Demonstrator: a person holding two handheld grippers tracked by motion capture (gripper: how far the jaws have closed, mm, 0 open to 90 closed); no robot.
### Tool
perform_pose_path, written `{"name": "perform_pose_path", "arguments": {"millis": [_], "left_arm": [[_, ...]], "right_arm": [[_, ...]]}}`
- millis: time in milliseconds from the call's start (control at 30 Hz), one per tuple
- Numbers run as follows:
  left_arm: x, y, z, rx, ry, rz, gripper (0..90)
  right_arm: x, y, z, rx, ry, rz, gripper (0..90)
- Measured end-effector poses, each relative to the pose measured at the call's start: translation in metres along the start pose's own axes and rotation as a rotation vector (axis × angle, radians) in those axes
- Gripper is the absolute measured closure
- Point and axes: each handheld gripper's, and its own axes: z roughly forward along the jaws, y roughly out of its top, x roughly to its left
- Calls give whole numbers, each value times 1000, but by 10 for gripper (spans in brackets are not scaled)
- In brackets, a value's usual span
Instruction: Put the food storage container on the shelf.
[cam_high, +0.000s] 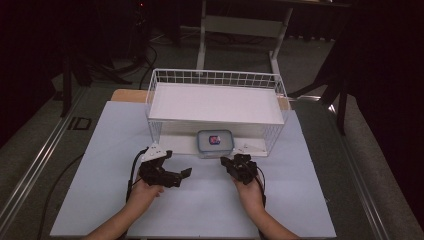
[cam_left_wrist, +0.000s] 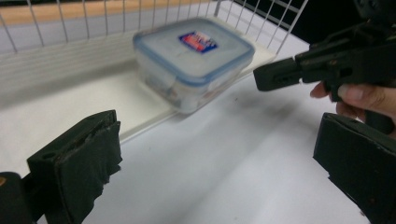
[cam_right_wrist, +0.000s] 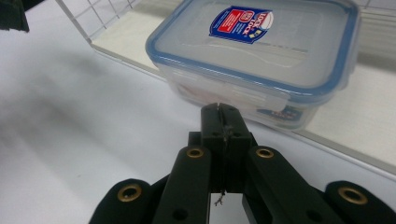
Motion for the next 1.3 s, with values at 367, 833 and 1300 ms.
{"name": "perform_pose_path", "arguments": {"millis": [367,833,1300], "left_arm": [[0,-7,3,-31,38,31,18],[0,-9,3,-35,30,16,18],[0,-9,2,-35,38,17,18]], "right_arm": [[-5,3,17,3,-8,18,900],[1,14,47,4,-29,13,899],[1,26,67,-16,-34,8,899]]}}
